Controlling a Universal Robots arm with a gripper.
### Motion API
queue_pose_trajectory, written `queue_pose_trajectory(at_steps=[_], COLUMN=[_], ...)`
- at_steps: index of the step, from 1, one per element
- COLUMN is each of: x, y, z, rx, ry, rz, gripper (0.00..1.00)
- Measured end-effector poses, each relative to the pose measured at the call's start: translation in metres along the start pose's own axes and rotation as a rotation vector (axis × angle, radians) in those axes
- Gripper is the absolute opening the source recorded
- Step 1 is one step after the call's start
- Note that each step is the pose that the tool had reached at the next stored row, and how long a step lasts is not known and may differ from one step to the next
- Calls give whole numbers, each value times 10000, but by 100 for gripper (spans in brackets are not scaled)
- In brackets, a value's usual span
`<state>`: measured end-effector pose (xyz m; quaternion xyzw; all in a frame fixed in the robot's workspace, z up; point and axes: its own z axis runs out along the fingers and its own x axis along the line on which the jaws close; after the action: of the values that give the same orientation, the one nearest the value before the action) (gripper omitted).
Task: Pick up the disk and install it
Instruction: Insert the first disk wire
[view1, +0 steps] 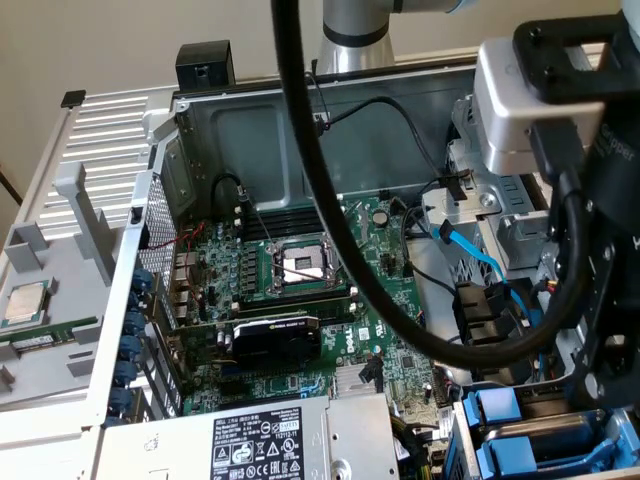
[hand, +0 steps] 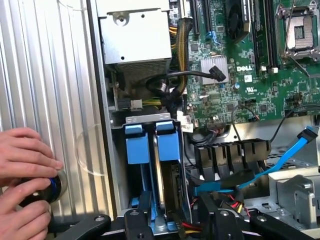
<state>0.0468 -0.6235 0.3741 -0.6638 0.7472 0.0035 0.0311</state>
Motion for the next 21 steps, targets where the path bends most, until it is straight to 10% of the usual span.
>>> queue_pose_trajectory(at_steps=[6, 14, 21], x=[2, 1, -1], y=[-1, -20, -48], z=[17, 26, 64], rx=[-2, 210, 207], ry=[-46, -86, -110], rz=[-690, -1220, -1555], gripper=[49, 49, 49])
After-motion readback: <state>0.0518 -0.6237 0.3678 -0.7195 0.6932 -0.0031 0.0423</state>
